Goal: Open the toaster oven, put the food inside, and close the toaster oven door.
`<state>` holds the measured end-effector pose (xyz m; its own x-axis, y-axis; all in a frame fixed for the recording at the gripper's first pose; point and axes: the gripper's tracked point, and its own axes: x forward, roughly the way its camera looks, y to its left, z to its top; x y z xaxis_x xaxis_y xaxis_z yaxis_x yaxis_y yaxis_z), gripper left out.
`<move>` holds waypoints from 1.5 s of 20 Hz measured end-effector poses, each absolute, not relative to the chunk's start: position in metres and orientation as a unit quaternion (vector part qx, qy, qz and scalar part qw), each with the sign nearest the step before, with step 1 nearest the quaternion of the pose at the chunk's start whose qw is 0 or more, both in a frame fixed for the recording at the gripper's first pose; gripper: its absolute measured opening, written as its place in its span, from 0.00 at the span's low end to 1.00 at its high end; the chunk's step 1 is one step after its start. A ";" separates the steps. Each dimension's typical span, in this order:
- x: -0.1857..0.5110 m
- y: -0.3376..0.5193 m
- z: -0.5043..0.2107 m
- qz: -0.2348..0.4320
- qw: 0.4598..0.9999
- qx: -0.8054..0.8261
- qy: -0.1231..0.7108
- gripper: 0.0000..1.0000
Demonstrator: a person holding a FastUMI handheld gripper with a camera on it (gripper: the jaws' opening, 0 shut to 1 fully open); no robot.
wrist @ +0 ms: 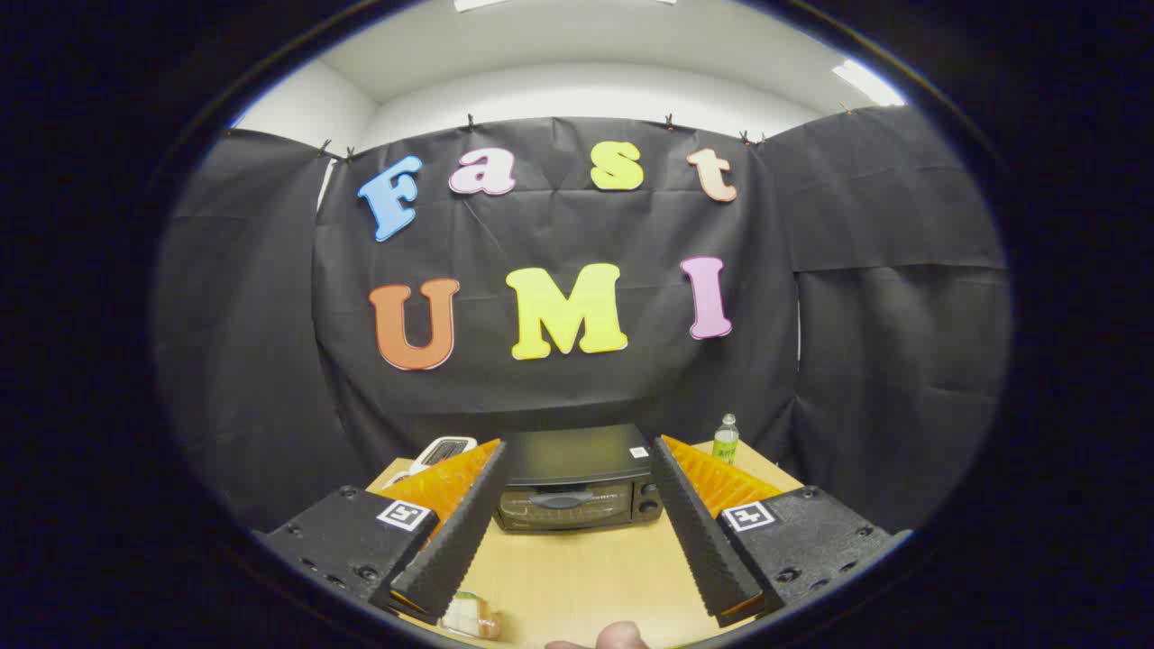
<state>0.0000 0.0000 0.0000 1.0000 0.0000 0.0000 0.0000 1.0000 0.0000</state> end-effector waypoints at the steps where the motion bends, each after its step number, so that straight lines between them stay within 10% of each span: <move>1: 0.001 0.001 0.001 0.001 1.000 0.000 0.001 1.00; 30: 0.056 -0.004 -0.025 0.009 0.999 0.006 0.031 1.00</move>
<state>0.0562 -0.0037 -0.0246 0.9979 0.0176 -0.0618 -0.0169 0.9998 0.0124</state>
